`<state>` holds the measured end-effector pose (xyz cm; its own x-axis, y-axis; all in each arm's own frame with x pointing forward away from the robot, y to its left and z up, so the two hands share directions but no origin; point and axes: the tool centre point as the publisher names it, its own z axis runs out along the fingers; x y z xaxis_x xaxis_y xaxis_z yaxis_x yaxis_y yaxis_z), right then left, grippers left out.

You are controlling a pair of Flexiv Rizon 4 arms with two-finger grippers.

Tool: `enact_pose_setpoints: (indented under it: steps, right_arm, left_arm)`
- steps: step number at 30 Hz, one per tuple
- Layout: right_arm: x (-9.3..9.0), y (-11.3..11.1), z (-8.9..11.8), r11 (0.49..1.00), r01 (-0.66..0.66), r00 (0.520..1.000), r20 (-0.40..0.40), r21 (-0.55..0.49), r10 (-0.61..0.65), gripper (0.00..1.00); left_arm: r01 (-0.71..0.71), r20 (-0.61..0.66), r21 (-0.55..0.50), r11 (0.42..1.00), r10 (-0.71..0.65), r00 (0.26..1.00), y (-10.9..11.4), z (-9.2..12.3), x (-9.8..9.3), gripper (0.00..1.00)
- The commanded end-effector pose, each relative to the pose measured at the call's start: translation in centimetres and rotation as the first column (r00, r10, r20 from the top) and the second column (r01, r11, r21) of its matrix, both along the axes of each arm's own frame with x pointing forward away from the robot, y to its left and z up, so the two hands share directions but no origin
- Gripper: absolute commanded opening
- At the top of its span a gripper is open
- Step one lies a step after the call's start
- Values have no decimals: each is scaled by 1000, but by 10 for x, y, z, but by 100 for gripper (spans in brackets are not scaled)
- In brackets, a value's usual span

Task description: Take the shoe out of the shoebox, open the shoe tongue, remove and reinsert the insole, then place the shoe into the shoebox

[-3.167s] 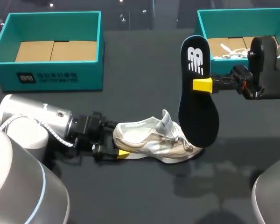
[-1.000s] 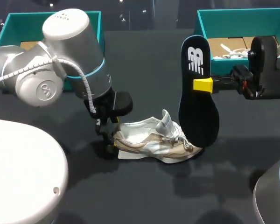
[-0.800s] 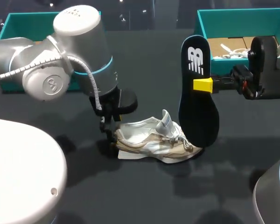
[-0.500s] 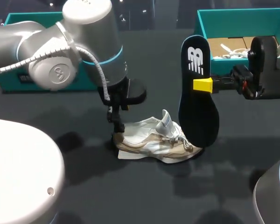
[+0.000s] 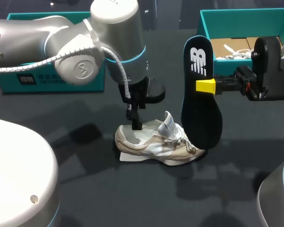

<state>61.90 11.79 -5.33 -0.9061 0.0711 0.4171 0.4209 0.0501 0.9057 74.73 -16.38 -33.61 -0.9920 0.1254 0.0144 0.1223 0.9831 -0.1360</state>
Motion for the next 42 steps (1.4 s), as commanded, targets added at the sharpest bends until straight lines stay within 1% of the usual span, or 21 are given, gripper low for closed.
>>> enact_pose_setpoints:
  steps: [1, 3, 5, 7, 9, 11, 13, 14, 17, 18, 20, 28, 35, 38, 40, 41, 42]
  right_arm:
    - [2, 2, -1, 1000, -1, 1000, 0, -1, 1, 0]
    - [2, 2, -1, 1000, -1, 1000, 0, -1, 1, 0]
    - [2, 2, -1, 1000, -1, 1000, 0, -1, 1, 0]
    - [2, 2, -1, 1000, -1, 1000, 0, -1, 1, 0]
    - [2, 2, -1, 1000, -1, 1000, 0, -1, 1, 0]
    - [2, 2, -1, 1000, -1, 1000, 0, -1, 1, 0]
    - [2, 2, -1, 1000, -1, 1000, 0, -1, 1, 0]
    - [2, 2, -1, 1000, -1, 1000, 0, -1, 1, 0]
    - [2, 2, -1, 1000, -1, 1000, 0, -1, 1, 0]
    - [2, 2, -1, 1000, -1, 1000, 0, -1, 1, 0]
    - [2, 2, -1, 1000, -1, 1000, 0, -1, 1, 0]
    - [2, 2, -1, 1000, -1, 1000, 0, -1, 1, 0]
    - [2, 2, -1, 1000, -1, 1000, 0, -1, 1, 0]
    - [2, 2, -1, 1000, -1, 1000, 0, -1, 1, 0]
    - [2, 2, -1, 1000, -1, 1000, 0, -1, 1, 0]
    - [2, 2, -1, 1000, -1, 1000, 0, -1, 1, 0]
    - [2, 2, -1, 1000, -1, 1000, 0, -1, 1, 0]
  left_arm:
    - [4, -11, 17, 1000, -4, 1000, -17, -26, 3, 94]
    - [1, -12, 27, 1000, 0, 1000, -19, -32, 2, 93]
    - [-6, -11, 32, 999, 6, 1000, -21, -37, 0, 87]
    - [-15, -15, 31, 999, 16, 1000, -22, -42, -1, 83]
    - [-25, -22, 32, 999, 25, 999, -24, -47, -3, 75]
    - [-27, -26, 31, 999, 28, 999, -25, -50, -5, 65]
    - [-30, -30, 32, 999, 31, 999, -26, -52, -6, 51]
    - [-31, -32, 32, 999, 32, 999, -26, -52, -7, 47]
    - [-37, -38, 28, 999, 38, 999, -25, -53, -8, 30]
    - [-39, -40, 28, 999, 40, 998, -25, -53, -9, 21]
    - [-41, -40, 29, 999, 42, 998, -24, -53, -9, 0]
    - [-21, -61, 30, 999, 23, 998, -23, -50, -12, 0]
    - [86, -128, 1, 996, -85, 988, -25, -33, -10, 0]
    - [156, -152, -17, 988, -157, 976, -24, -21, -7, 0]
    - [231, -164, -27, 973, -232, 959, -25, -13, -4, 0]
    - [303, -171, -34, 952, -305, 937, -25, -9, -4, 0]
    - [411, -158, -50, 910, -413, 897, -26, -3, -5, 0]
